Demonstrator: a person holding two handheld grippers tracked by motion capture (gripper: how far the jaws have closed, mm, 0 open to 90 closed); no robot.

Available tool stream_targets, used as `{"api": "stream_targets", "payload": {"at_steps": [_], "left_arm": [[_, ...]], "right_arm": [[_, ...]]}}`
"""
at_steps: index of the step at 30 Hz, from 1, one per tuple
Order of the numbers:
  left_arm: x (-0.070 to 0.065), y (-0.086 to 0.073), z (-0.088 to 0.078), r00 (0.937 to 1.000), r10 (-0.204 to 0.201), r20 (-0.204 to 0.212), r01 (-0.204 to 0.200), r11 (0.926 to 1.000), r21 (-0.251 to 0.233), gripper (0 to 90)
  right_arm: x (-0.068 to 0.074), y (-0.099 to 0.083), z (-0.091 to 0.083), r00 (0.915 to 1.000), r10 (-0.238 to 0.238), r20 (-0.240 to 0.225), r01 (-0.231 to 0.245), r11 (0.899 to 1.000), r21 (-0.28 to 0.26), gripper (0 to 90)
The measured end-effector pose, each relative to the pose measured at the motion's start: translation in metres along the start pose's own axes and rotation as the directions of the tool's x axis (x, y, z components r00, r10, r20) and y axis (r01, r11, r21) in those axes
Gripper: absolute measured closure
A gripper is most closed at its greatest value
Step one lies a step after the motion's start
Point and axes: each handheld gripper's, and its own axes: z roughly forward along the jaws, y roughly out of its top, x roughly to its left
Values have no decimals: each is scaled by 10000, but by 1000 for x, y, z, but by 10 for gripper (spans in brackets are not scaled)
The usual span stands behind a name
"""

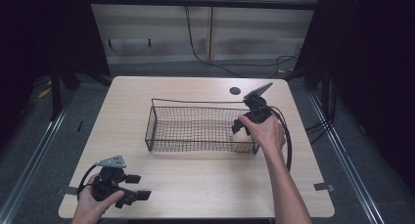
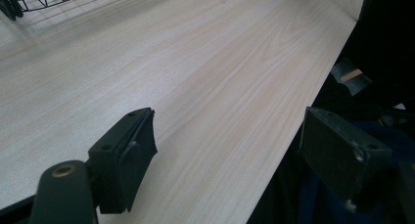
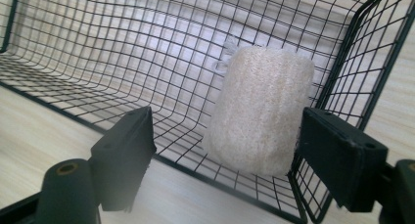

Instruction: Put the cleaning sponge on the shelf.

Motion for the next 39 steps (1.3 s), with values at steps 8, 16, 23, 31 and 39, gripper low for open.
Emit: {"api": "stream_targets", "payload": {"at_steps": [8, 16, 23, 31, 39], "left_arm": [[0, 0, 0, 10000, 7, -6, -7, 10000, 0, 207], [0, 0, 0, 10000, -28, 6, 28, 10000, -29, 206], [0, 0, 0, 10000, -38, 5, 38, 10000, -45, 206], [0, -1, 0, 10000, -56, -17, 56, 10000, -73, 205], [0, 0, 0, 10000, -52, -2, 52, 10000, -46, 205]], "right_arm": [[7, -15, -6, 9920, -1148, -524, 1122, 9925, -494, 258], [15, -26, -6, 9812, -1724, -871, 1694, 9847, -409, 260], [24, -37, -13, 9718, -2075, -1124, 2007, 9772, -691, 275], [41, -52, -16, 9577, -2662, -1095, 2549, 9610, -1069, 293], [41, -68, -13, 9491, -2911, -1201, 2771, 9532, -1207, 295]]}}
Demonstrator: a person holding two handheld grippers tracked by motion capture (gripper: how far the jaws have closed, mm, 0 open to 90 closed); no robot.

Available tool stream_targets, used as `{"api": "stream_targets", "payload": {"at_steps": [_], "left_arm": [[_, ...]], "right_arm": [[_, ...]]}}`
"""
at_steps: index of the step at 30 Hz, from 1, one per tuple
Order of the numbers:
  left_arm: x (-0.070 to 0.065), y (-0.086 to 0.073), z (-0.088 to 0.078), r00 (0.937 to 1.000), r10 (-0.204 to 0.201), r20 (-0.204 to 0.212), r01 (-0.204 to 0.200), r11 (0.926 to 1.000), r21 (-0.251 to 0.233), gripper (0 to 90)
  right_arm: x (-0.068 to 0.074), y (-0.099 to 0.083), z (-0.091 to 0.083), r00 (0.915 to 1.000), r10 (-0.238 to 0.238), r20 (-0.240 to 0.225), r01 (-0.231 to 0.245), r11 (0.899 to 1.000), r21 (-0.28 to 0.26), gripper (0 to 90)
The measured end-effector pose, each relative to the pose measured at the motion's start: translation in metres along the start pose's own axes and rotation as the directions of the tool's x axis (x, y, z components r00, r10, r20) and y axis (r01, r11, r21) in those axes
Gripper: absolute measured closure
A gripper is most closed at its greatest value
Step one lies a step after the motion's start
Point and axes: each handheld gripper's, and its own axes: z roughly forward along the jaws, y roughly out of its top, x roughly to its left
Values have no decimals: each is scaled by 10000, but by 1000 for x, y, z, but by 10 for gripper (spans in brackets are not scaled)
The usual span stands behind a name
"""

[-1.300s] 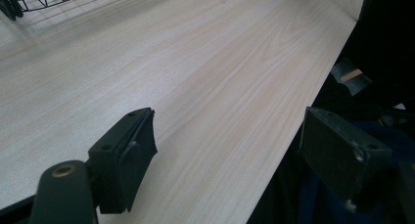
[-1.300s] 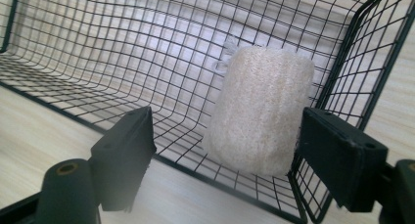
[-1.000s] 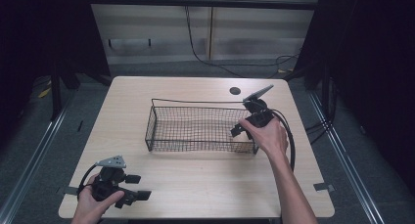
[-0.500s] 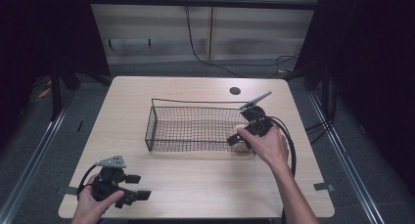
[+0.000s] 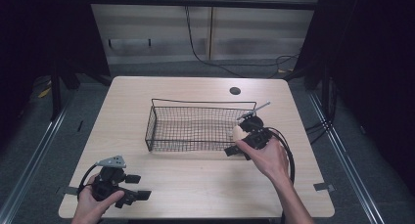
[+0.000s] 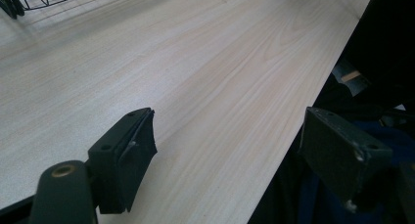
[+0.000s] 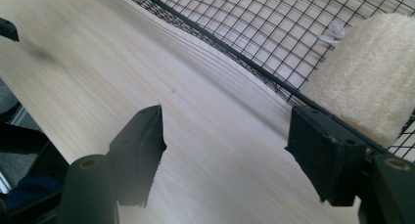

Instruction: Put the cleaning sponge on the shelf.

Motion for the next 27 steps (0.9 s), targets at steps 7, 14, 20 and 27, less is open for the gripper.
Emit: {"api": "stream_targets", "payload": {"at_steps": [7, 14, 20, 27], "left_arm": [[0, 0, 0, 10000, -9, 5, 9, 10000, 7, 205], [0, 0, 0, 10000, -26, -4, 26, 10000, -20, 205], [0, 0, 0, 10000, 3, -37, -3, 10000, 42, 205], [0, 0, 0, 10000, 9, -45, -9, 10000, 52, 205]], "right_arm": [[1, -17, 4, 9999, -103, -114, 101, 9998, -175, 311], [1, -32, 9, 9992, -1, -390, -9, 9997, -254, 315], [3, -45, 15, 9989, -138, -438, 139, 9999, 22, 330], [6, -61, 19, 9972, -296, -680, 310, 9993, 190, 331]]}}
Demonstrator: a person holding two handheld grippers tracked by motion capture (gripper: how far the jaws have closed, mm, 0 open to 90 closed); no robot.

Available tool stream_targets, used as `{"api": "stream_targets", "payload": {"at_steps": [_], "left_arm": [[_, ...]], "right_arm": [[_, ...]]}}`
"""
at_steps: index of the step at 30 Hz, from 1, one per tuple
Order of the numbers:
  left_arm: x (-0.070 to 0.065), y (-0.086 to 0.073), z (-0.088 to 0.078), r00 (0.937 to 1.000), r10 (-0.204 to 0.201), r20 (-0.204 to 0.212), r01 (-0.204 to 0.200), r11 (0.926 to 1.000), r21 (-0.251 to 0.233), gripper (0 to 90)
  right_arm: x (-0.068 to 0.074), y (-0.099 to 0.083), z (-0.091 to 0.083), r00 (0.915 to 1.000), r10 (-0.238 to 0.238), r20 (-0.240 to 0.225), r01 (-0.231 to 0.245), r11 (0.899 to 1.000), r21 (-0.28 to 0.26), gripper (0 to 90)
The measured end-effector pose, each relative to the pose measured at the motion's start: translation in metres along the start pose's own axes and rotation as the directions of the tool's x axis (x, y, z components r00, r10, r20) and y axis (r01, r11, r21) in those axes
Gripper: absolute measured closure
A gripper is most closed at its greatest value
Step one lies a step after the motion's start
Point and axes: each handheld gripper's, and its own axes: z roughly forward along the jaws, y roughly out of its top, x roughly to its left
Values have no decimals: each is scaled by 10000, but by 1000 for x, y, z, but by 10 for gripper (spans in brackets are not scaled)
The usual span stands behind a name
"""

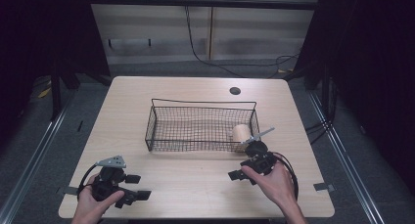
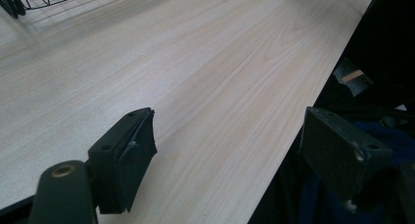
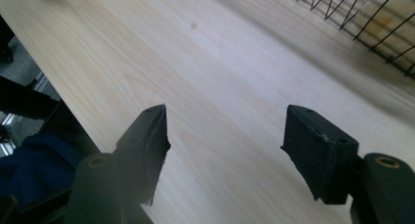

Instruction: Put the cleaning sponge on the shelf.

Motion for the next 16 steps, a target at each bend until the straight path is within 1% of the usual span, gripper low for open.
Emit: {"api": "stream_targets", "payload": {"at_steps": [2, 7, 9, 12, 14, 16], "left_arm": [[0, 0, 0, 10000, -12, 8, 12, 10000, -25, 205], [0, 0, -1, 10000, -41, 55, 41, 10000, -26, 205], [0, 0, 0, 10000, -23, -18, 23, 10000, -10, 205], [0, 0, 1, 10000, 22, 8, -22, 10000, 85, 205], [0, 0, 1, 10000, 5, 21, -6, 9999, 100, 205], [0, 0, 1, 10000, 4, 34, -4, 10000, 67, 205]], "right_arm": [[1, -6, 3, 9999, -126, -118, 126, 9999, 37, 328], [3, -17, 6, 9995, -77, -301, 79, 9999, 67, 315], [2, -23, 7, 9994, -53, -340, 53, 10000, 5, 309], [0, -30, 9, 9998, 16, -201, -18, 10000, -81, 304], [-5, -36, 13, 9998, 142, -113, -145, 9995, -293, 298], [-8, -38, 16, 9997, 228, 72, -225, 9989, -408, 284]]}}
